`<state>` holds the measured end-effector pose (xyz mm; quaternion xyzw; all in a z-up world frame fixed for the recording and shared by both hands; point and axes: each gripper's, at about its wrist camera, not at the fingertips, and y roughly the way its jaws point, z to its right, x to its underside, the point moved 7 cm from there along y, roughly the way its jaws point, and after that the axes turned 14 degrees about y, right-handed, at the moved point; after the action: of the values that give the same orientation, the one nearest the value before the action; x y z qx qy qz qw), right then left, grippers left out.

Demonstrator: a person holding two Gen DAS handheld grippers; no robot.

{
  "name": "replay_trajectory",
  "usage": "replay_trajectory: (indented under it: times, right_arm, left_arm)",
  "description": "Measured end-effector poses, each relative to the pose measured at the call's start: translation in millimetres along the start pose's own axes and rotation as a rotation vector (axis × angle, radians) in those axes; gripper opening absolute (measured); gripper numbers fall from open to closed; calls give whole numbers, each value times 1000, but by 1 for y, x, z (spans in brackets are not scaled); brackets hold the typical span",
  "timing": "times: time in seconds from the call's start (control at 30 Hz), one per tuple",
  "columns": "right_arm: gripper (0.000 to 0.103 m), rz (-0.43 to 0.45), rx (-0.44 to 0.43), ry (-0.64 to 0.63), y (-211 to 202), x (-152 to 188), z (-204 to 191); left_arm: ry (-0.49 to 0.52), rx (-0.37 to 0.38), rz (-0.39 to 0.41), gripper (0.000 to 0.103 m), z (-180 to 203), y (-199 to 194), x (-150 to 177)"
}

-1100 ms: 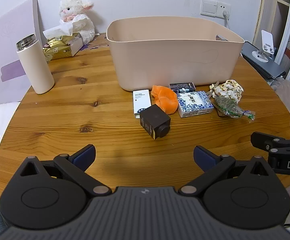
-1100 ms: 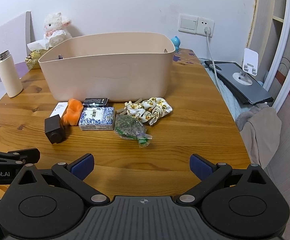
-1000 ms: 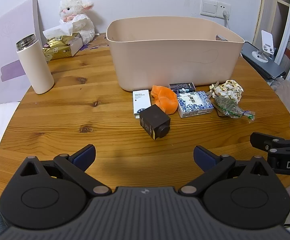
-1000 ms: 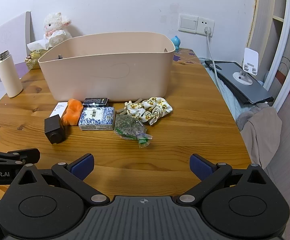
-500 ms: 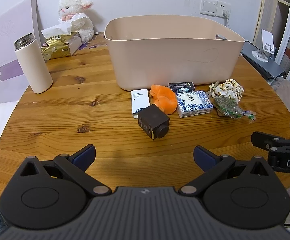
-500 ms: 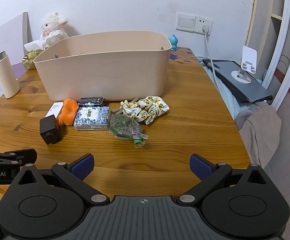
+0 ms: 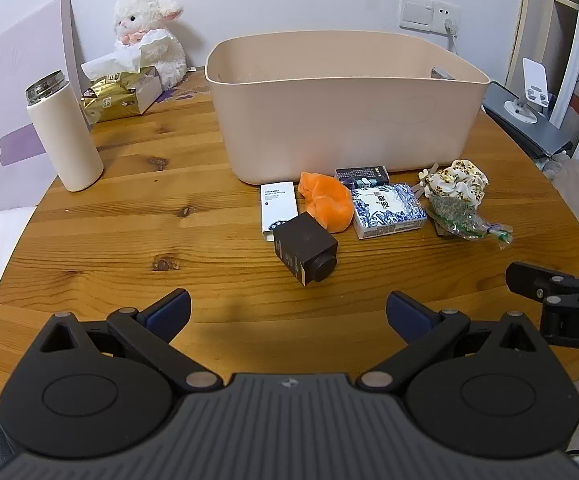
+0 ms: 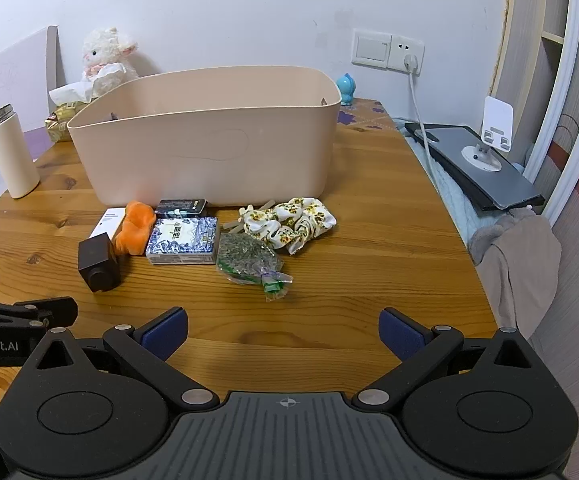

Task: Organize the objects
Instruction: 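Move the left tool toward the black cube while the right tool approaches the green herb bag, then close the left tool on the black cube while the right tool grasps the green bag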

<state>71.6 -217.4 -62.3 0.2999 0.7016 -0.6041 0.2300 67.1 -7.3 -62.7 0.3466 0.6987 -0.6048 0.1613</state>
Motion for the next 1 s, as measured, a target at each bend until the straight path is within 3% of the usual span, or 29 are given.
replay_trajectory:
  times: [0.47, 1.0]
  right_arm:
    - [103, 3, -9, -22, 15, -8, 2]
    - [98, -37, -32, -104, 73, -18, -5]
  left_arm:
    - [-32, -33, -7, 103, -12, 18, -12]
    - [-54, -58, -58, 103, -16, 74, -23]
